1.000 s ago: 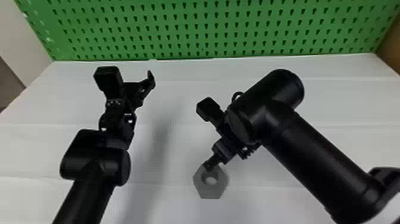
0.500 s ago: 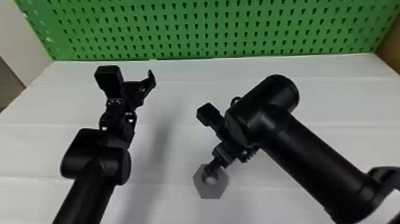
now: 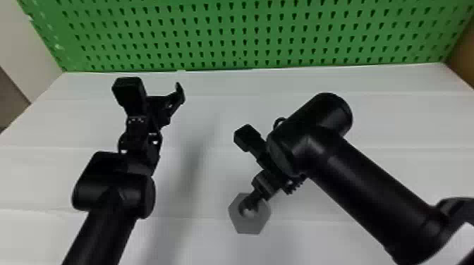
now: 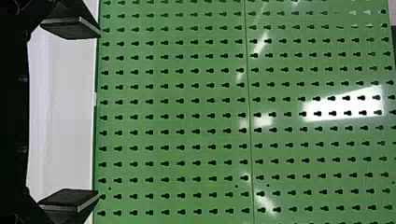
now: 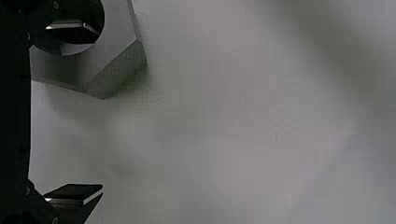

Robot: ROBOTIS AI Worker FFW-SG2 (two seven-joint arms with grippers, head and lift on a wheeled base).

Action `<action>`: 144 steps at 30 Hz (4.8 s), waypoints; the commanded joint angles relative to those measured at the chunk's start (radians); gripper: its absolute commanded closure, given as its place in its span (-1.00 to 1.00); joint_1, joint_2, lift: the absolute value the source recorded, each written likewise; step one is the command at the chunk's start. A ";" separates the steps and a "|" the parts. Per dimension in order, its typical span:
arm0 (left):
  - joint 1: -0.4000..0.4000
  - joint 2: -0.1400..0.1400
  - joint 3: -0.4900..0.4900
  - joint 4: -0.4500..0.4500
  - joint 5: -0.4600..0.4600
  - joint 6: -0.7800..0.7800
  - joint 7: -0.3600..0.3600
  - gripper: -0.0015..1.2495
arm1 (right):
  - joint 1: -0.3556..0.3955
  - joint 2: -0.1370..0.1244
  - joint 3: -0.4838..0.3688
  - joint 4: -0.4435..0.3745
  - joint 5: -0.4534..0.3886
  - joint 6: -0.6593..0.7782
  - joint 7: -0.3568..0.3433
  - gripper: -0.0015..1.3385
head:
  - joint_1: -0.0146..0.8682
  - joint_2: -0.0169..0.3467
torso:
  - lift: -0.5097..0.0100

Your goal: Pick up the hex nut

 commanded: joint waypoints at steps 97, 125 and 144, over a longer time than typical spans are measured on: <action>0.018 -0.002 -0.009 0.000 0.012 -0.003 0.000 -0.87 | 0.481 0.009 -0.791 -0.613 0.279 -0.803 -0.067 0.56 | 0.81 -0.09 | 0.65; 0.014 -0.003 -0.012 0.001 0.020 -0.001 0.000 -0.87 | 0.713 0.009 -0.920 -0.468 0.279 -1.432 -0.090 0.56 | 0.81 -0.09 | 0.65; 0.026 -0.008 -0.012 0.000 0.034 -0.014 0.000 -0.87 | 0.754 0.009 -0.846 -0.426 0.274 -1.540 -0.133 0.56 | 0.81 -0.08 | 0.65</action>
